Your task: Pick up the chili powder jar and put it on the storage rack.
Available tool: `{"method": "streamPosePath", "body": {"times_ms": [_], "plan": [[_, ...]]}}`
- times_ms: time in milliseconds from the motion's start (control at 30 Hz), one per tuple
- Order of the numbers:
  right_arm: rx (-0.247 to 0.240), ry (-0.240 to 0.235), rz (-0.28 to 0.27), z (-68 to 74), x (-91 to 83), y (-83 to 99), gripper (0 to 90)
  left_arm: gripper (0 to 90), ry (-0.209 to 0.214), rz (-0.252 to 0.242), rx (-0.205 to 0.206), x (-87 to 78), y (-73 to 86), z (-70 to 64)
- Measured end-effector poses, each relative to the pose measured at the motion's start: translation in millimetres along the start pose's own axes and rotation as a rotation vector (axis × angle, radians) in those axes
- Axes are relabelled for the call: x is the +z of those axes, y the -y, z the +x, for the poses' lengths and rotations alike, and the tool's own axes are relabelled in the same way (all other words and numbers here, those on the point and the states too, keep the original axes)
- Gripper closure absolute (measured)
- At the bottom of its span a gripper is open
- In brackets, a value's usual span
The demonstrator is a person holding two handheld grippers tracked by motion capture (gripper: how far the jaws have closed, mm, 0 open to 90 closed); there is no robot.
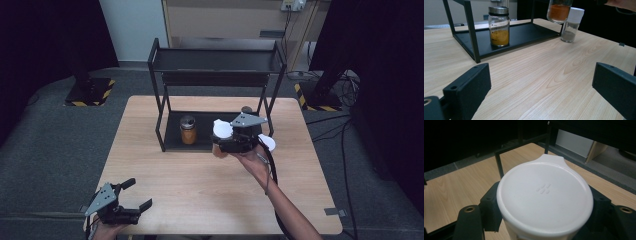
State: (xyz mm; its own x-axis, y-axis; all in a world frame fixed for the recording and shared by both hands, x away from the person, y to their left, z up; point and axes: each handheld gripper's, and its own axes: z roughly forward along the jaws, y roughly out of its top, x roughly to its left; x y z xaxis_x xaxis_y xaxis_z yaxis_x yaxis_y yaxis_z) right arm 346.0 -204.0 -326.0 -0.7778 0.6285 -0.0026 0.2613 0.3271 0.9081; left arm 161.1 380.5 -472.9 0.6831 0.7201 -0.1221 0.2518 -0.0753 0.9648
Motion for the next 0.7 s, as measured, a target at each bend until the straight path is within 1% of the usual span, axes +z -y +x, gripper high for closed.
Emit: {"method": "streamPosePath", "body": {"times_ms": [67,333,400,567,700], "plan": [[-0.001,0.006,0.002,-1.4,4.5,-2.8,31.1,1.1,0.000,0.000,0.000,0.0,0.0,0.0],[0.023,0.027,0.017,-9.6,25.3,-12.6,31.1,1.1,0.001,-0.001,-0.002,-0.2,0.4,0.6],[0.021,0.037,0.025,-10.8,30.7,-14.7,31.1,1.2,0.001,-0.002,-0.003,-0.3,0.5,0.8],[0.047,0.058,0.044,-18.3,44.9,-18.1,31.1,1.2,0.003,-0.003,-0.002,-0.3,0.6,0.9],[0.054,0.083,0.057,-23.2,54.8,-19.3,31.1,1.2,0.005,-0.004,-0.004,-0.1,1.1,1.6]]}}
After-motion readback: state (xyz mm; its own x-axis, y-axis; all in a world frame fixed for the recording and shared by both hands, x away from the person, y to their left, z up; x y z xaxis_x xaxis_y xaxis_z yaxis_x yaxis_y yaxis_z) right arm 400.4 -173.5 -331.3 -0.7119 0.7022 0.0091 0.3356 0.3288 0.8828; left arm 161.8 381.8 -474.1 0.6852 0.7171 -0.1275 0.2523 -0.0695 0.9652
